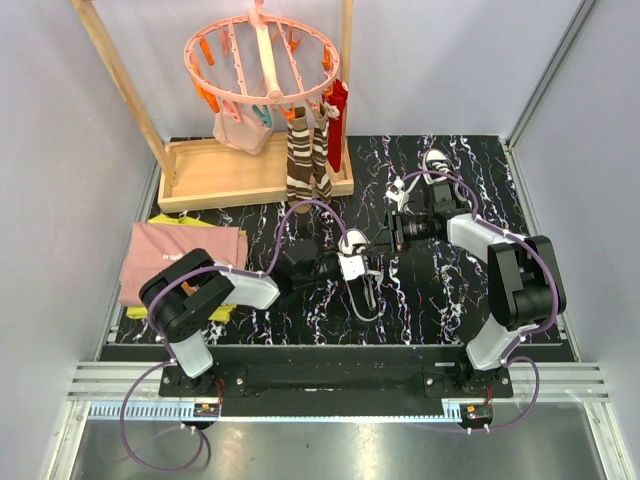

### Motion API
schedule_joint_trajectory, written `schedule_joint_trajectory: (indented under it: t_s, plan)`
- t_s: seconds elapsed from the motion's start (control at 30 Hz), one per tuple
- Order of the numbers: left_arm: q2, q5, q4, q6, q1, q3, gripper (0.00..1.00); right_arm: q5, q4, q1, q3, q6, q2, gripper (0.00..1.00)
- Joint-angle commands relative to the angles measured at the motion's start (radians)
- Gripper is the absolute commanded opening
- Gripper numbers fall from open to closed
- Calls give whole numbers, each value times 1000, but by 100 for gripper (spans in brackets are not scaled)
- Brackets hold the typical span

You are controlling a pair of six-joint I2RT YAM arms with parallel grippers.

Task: Tie the shoes

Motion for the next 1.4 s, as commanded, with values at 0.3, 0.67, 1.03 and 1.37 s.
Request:
schedule_joint_trajectory:
  t_s: [0.3,0.67,1.03,1.37]
  plan:
    - [8,-11,84,0,-2,22,0,-89,115,3,-46,126,43,39]
    - [11,-11,92,-9,-2,26,0,-137,319,3,-100,315,79,29]
    - [5,-2,84,-2,-2,21,0,-146,327,-20,-117,324,58,23]
    - [10,-3,83,3,-1,22,0,-152,330,-57,-114,351,73,22]
